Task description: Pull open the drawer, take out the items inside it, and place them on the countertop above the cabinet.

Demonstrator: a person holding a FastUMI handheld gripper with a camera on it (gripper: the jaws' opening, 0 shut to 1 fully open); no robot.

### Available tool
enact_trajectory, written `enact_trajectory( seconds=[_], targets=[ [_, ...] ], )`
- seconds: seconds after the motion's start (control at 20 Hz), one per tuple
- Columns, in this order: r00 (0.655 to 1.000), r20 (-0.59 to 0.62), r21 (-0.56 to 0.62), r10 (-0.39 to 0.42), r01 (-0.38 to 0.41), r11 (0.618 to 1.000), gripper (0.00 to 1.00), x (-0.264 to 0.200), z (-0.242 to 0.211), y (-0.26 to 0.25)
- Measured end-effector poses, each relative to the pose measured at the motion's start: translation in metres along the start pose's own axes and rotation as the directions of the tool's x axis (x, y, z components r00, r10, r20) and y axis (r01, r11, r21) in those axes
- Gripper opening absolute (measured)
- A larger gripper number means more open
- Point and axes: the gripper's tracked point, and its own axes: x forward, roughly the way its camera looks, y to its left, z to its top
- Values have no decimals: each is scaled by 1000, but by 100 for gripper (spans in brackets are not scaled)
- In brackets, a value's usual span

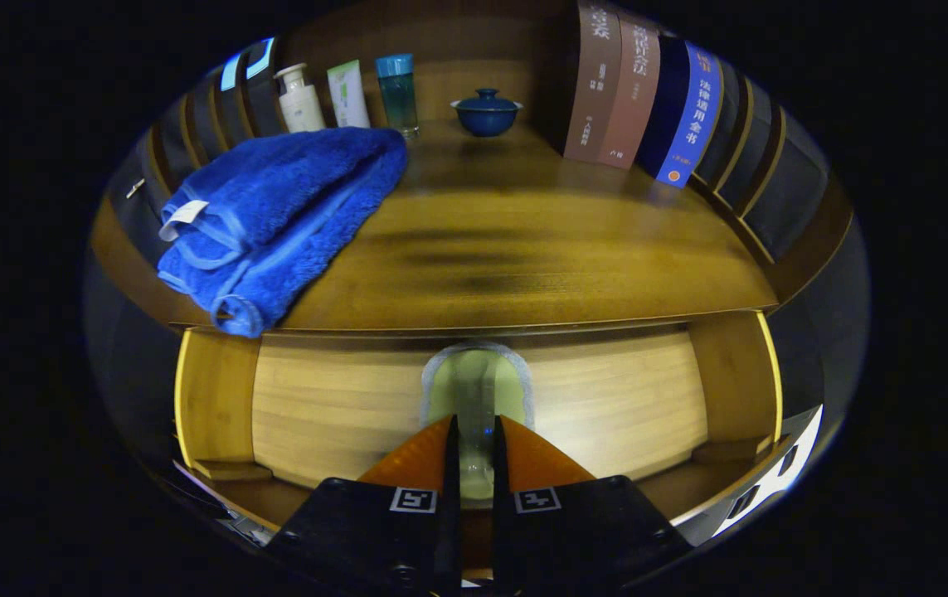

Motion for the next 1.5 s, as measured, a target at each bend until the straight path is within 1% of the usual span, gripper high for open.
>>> enact_trajectory(
  seconds=[0.2,0.45,0.55,0.75,0.85,1.0,1.15,1.3,1.5],
  targets=[
    [1000,7,-2,-19,19,1000,19,-31,2,5],
    [998,33,-13,-52,52,999,19,-57,20,-3],
    [997,36,-27,-62,63,998,19,-61,32,-8],
    [993,35,-52,-110,112,992,19,-67,49,-22],
    [993,38,-42,-114,116,992,19,-72,50,-25],
    [993,58,-10,-99,100,995,19,-76,51,-25],
    [987,103,-16,-120,122,992,19,-85,62,-31],
    [984,143,-23,-106,111,994,19,-81,83,-27],
    [982,165,-48,-97,106,993,19,-51,122,-25]
  ],
)
